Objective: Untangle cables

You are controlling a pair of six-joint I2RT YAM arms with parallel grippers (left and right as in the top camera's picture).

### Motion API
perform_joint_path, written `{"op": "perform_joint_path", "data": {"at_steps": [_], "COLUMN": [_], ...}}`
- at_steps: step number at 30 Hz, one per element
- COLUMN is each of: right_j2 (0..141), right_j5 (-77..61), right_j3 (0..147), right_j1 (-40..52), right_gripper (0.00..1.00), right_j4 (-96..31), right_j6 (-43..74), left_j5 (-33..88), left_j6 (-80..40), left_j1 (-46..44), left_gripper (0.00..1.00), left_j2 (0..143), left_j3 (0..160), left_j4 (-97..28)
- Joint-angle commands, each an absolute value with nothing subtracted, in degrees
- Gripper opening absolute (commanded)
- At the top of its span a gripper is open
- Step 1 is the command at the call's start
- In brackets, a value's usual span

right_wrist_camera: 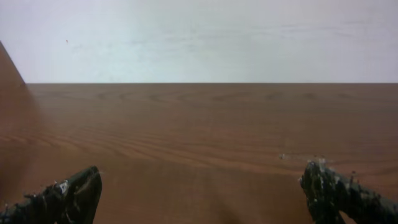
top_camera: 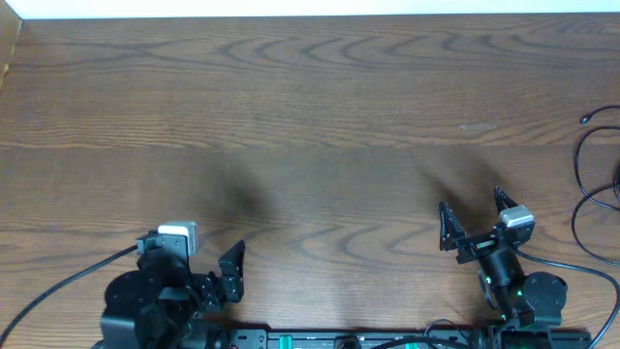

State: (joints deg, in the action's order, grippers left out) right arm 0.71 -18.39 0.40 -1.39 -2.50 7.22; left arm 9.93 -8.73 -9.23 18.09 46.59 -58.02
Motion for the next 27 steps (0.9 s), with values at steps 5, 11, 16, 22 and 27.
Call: {"op": "perform_joint_path", "data": {"at_steps": [5, 11, 16, 22, 27], "right_j2": [0.3, 0.3, 0.3, 0.3, 0.3], "right_j5": [-18.3, -18.3, -18.3, -18.3, -18.3], "right_j3": [0.3, 0.3, 0.3, 0.3, 0.3], "right_j1": [-1.0, -1.0, -1.0, -1.0, -1.0], "right_gripper": [0.99, 0.99, 0.99, 0.99, 0.99], "right_j4": [-2.8, -2.8, -2.8, -2.8, -2.8], "right_j6": [7.7, 7.7, 7.7, 7.7, 7.7], "left_j5": [8.3, 8.3, 8.1, 8.3, 8.5], "left_j6": [-10.1, -7.5, -7.0, -2.7, 1.3], "left_j1": [-9.5, -9.5, -9.5, -9.5, -9.5], "left_gripper": [0.98, 0.98, 0.98, 0.98, 0.98], "left_j2": [16.1, 16.1, 16.1, 16.1, 16.1], "left_j3": [37.5, 29.5, 25.0, 24.3, 24.2], "left_j4": [-46.2, -37.3, -32.5, -31.7, -31.8]}}
